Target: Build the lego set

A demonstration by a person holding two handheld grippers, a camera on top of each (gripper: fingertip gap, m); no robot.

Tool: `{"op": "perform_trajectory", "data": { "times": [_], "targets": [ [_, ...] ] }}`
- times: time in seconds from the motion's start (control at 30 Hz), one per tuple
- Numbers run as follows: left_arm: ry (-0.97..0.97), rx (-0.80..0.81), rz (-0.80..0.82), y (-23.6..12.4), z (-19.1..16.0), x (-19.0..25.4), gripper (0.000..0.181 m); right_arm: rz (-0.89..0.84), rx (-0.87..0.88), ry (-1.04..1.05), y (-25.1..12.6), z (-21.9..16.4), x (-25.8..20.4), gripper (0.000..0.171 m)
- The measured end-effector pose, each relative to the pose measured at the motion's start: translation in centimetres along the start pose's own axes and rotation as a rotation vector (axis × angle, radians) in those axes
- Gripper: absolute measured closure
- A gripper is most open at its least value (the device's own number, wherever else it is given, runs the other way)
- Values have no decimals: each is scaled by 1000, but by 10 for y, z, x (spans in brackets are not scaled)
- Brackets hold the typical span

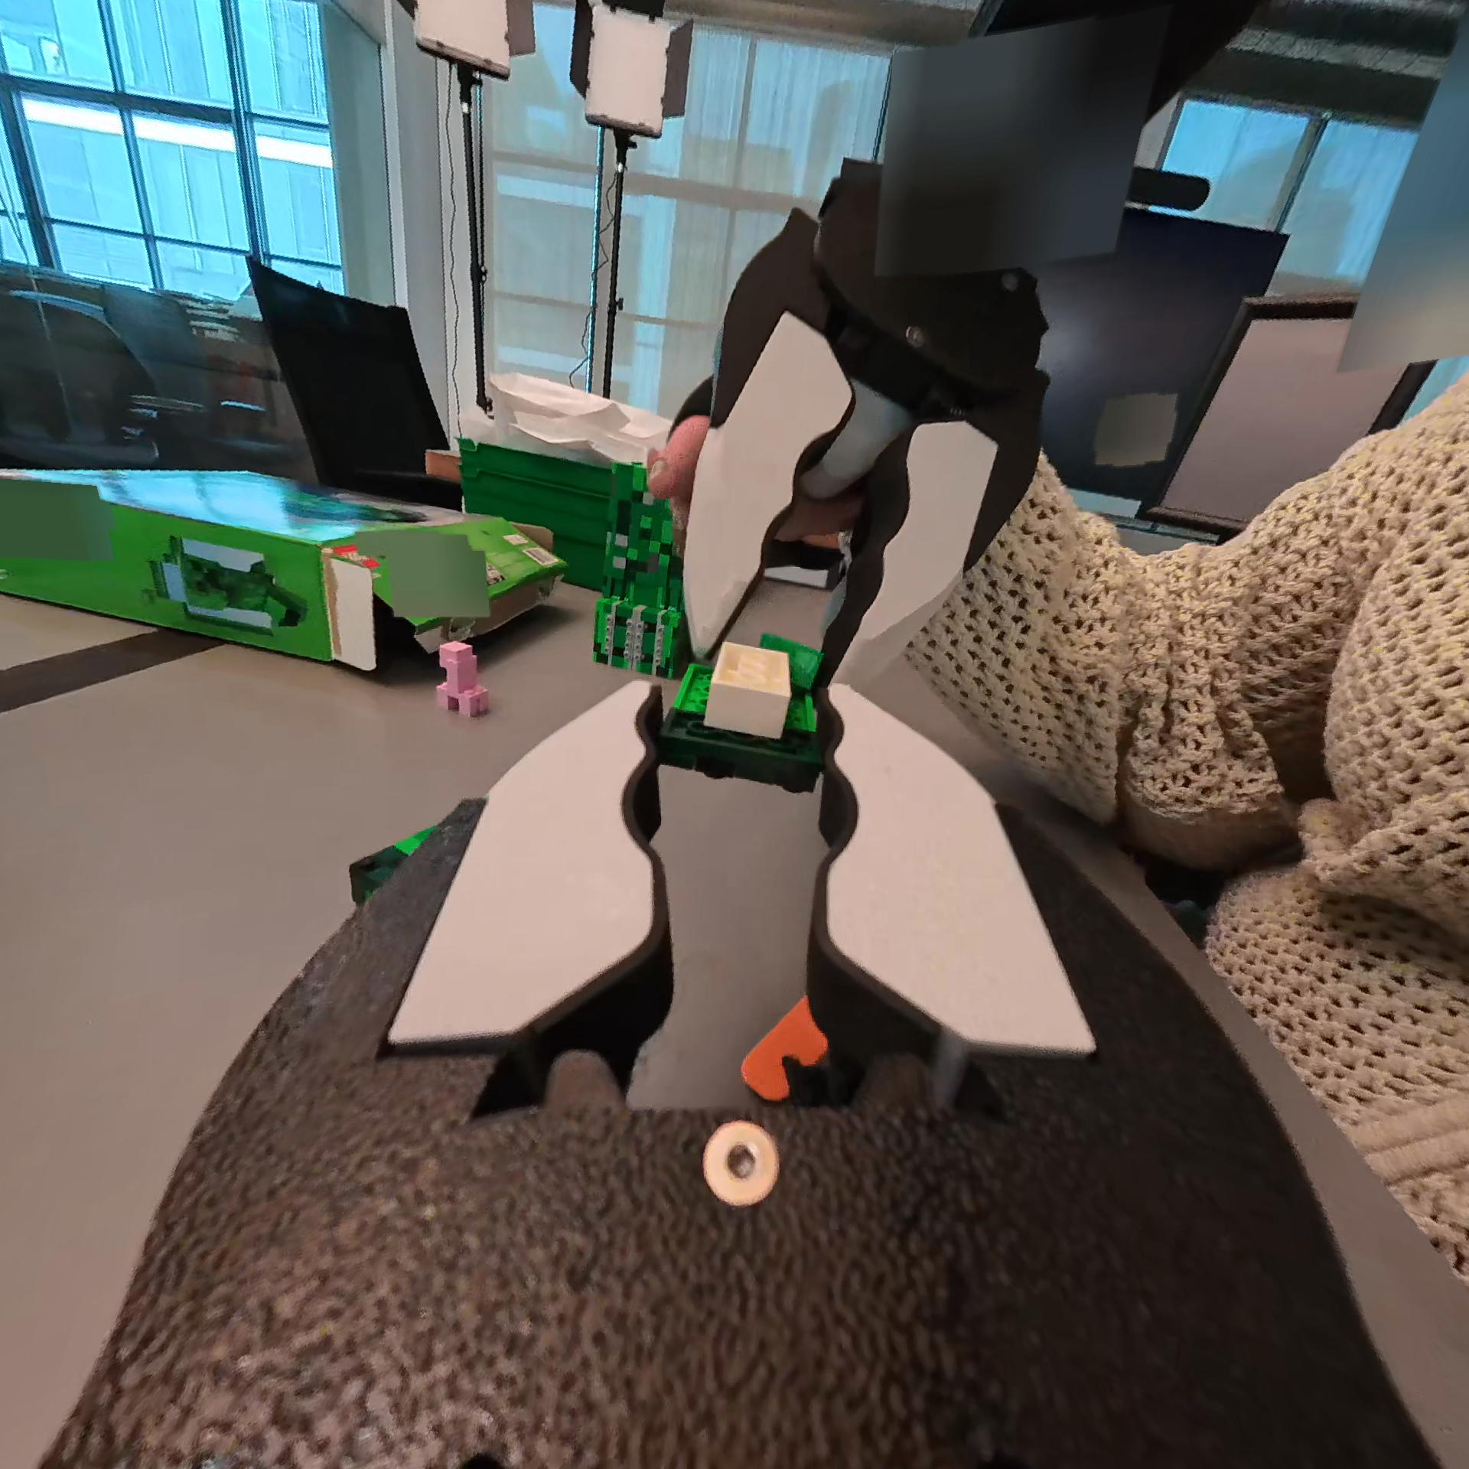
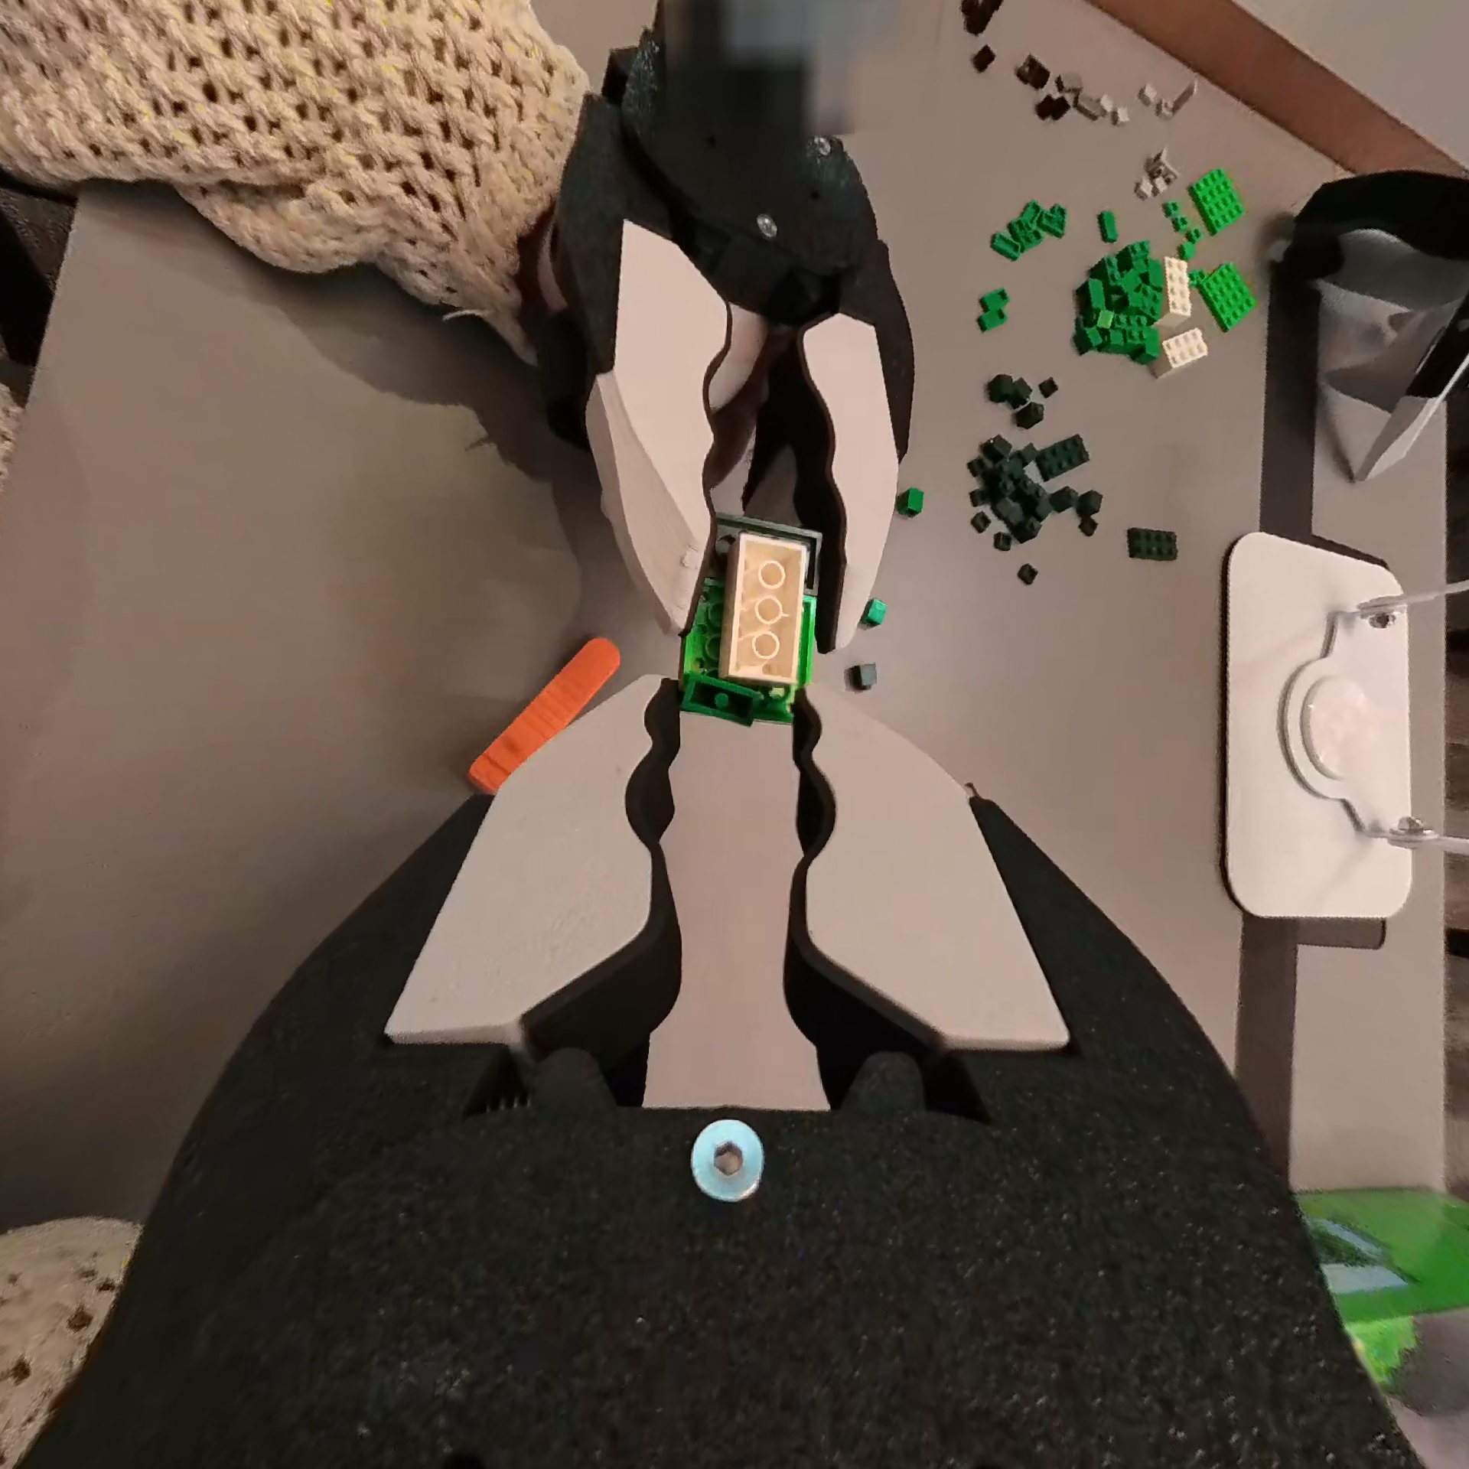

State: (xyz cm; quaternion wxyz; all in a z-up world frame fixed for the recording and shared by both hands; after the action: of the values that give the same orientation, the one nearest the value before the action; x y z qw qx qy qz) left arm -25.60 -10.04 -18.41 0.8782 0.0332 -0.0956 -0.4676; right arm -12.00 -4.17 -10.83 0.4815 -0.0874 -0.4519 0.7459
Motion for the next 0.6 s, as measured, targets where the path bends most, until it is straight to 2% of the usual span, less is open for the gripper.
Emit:
{"op": "perform_trajectory", "data": {
  "times": [0.4, 0.5, 0.6],
  "targets": [
    [-37, 57, 2, -3, 6, -1, 144, -74, 42, -27, -9, 5, 1, 140],
    [-81, 81, 28, -5, 8, -4, 144, -167, 141, -37, -18, 2, -2, 132],
    [-116, 95, 81, -8, 10, -9, 144, -414, 216, -80, -19, -4, -9, 122]
  ]
}}
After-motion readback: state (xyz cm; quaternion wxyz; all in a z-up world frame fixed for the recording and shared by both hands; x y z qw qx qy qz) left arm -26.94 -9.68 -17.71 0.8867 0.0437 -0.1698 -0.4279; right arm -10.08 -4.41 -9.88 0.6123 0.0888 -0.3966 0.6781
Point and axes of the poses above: each gripper's, where its closed fingertips meet, y out along the fingers, z out of its top, x = y × z across the jaws, the point moved 9 cm from there along -y, back along the fingers, and after that the axes turned 1 degree about y, right-handed, at the moved point
